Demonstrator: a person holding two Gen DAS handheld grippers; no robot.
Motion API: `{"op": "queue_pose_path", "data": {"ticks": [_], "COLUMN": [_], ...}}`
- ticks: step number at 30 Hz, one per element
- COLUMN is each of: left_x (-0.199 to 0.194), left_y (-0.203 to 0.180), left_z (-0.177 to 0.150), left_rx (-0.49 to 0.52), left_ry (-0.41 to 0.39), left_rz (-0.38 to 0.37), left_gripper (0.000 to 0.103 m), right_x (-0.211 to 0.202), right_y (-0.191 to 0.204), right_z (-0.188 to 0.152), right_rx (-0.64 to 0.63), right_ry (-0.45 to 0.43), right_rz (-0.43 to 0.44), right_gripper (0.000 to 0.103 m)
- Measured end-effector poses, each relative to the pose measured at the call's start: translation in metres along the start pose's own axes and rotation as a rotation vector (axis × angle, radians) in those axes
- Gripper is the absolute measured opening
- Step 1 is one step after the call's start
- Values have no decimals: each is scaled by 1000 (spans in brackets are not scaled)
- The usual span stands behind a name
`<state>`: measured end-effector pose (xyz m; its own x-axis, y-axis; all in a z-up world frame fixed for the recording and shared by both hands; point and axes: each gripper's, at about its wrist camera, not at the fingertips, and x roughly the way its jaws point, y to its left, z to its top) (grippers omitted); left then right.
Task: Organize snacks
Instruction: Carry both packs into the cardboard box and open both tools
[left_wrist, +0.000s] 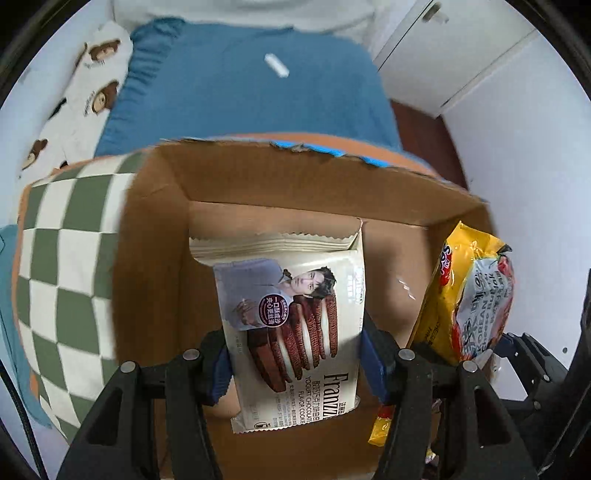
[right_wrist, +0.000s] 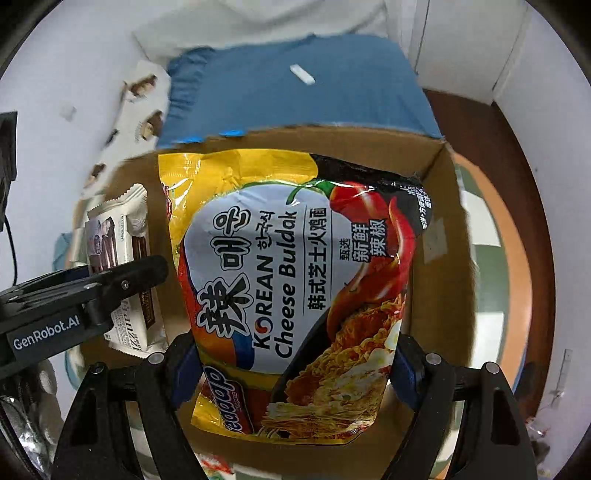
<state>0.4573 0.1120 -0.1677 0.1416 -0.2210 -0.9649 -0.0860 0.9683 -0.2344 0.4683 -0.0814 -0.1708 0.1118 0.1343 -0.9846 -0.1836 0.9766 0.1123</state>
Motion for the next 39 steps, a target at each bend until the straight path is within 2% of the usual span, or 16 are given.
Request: {"op": "queue_pose_path", "data": {"ticks": [2, 6, 11, 13, 14, 15, 19, 26, 39], "left_x": [20, 45, 58, 56, 56, 53, 40, 13, -78], "left_y": [-3, -13, -15, -17, -16, -17, -16, -3, -2], "left_z": [11, 20, 28, 29, 32, 32, 23, -3, -75], "left_rx": [5, 18, -2, 11, 17, 21, 23, 6, 5], "left_ry": [37, 91, 115, 104, 98, 86, 55, -15, -279], "left_rz": [19, 37, 32, 48, 60, 69, 83, 93, 169], "left_gripper": [55, 56, 57, 67, 84, 91, 91, 91, 91], "right_x": [25, 59, 81, 78, 83, 82, 70, 19, -65], "right_y": [-6, -20, -30, -40, -41, -43, -48, -45, -26], "right_z": [19, 35, 57, 50, 56, 55, 49, 29, -26], "right_rx": [2, 14, 27, 25, 22, 13, 5, -22, -49], "right_ry": [45, 109, 183, 201, 198, 190, 163, 83, -118], "right_rz": [-4, 11, 41, 44, 37, 23, 1, -34, -52], "right_gripper": [85, 85, 86, 97, 98, 98, 98, 98, 98]}}
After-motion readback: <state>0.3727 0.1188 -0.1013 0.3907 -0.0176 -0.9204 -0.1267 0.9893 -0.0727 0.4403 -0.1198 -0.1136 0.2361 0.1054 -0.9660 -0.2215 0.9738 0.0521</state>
